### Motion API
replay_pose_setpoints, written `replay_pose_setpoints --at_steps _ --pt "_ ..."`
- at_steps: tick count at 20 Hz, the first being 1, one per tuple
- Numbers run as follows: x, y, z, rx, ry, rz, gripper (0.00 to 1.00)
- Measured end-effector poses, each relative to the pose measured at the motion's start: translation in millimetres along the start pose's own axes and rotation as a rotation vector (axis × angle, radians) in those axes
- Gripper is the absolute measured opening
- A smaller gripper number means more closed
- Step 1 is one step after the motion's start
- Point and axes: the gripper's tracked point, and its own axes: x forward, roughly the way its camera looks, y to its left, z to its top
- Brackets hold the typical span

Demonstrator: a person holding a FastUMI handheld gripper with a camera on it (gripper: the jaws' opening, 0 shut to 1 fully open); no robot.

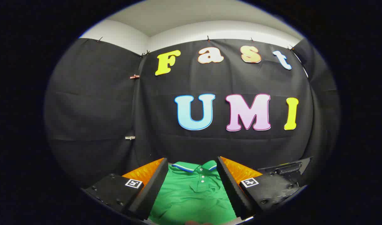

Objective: Put the clothes into the washing machine and then close the washing machine lid.

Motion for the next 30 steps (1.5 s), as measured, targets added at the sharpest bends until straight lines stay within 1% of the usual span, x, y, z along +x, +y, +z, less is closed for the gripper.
replay_pose_setpoints --at_steps 2,7,12,14,17,20,21,24,27,30 --pt "0.1 4.4 2.1 -0.017 -0.015 -0.013 0.98" --pt "-11.5 23.7 -1.5 -0.037 -0.030 0.000 0.98" --pt "-11.5 21.6 -2.4 0.008 -0.024 -0.082 0.98" --pt "-12.8 22.3 -3.6 -0.003 -0.033 -0.096 0.98" --pt "-17.2 21.6 -14.6 -0.003 -0.011 -0.110 0.98" --pt "-14.7 21.9 -18.8 0.000 0.008 -0.111 0.98" --pt "-11.1 23.9 -20.6 0.001 0.018 -0.099 0.98" --pt "6.9 19.5 -31.6 0.008 0.088 -0.099 0.98" --pt "23.6 11.6 -45.6 -0.017 0.153 -0.108 0.98" --pt "43.1 8.8 -77.3 -0.024 0.305 -0.073 0.99"
